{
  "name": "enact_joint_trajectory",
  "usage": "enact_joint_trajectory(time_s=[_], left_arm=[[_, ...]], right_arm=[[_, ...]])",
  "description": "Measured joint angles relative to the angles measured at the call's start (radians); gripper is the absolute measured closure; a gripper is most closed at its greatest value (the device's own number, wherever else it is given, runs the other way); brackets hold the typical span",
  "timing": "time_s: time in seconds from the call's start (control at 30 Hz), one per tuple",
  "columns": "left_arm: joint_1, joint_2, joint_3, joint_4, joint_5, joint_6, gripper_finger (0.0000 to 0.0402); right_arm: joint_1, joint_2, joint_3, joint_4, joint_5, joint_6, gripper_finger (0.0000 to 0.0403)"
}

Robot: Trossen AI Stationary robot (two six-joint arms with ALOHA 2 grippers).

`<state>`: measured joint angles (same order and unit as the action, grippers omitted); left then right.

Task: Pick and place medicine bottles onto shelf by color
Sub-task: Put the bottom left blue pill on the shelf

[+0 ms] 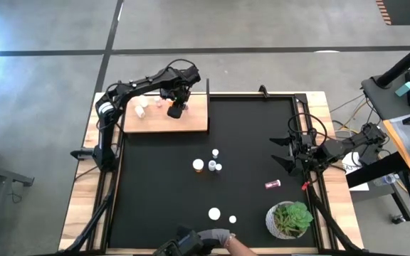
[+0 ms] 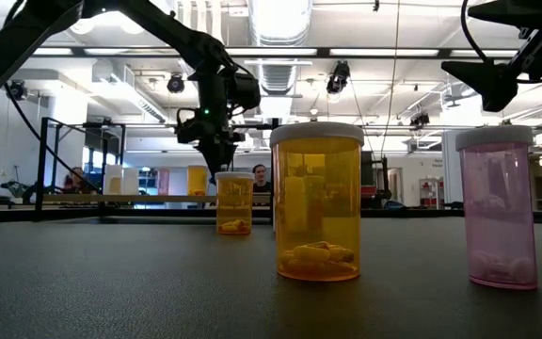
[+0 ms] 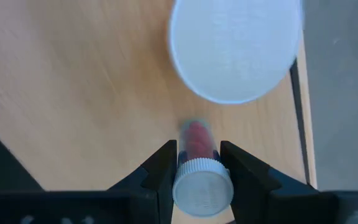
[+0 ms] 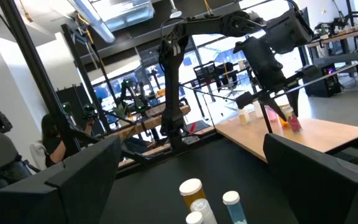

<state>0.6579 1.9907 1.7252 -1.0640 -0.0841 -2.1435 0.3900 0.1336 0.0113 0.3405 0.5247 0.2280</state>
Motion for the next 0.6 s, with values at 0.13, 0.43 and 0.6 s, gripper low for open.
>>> enact_joint_trajectory(time_s=[0.13,0.43,0.6], left_arm=[[0.000,-0.001,-0.001,0.017,-0.003,0.003,0.0304],[0.002,-0.001,-0.006,0.026,-0.003,0.003,0.0304],[0.004,-0.001,-0.014,0.027,-0.003,0.004,0.0304]], right_arm=[[0.000,0.000,0.000,0.000,0.000,0.000,0.0019],[0.000,0.000,0.000,0.000,0.000,0.000,0.0019],[0.000,0.000,0.000,0.000,0.000,0.000,0.0019]])
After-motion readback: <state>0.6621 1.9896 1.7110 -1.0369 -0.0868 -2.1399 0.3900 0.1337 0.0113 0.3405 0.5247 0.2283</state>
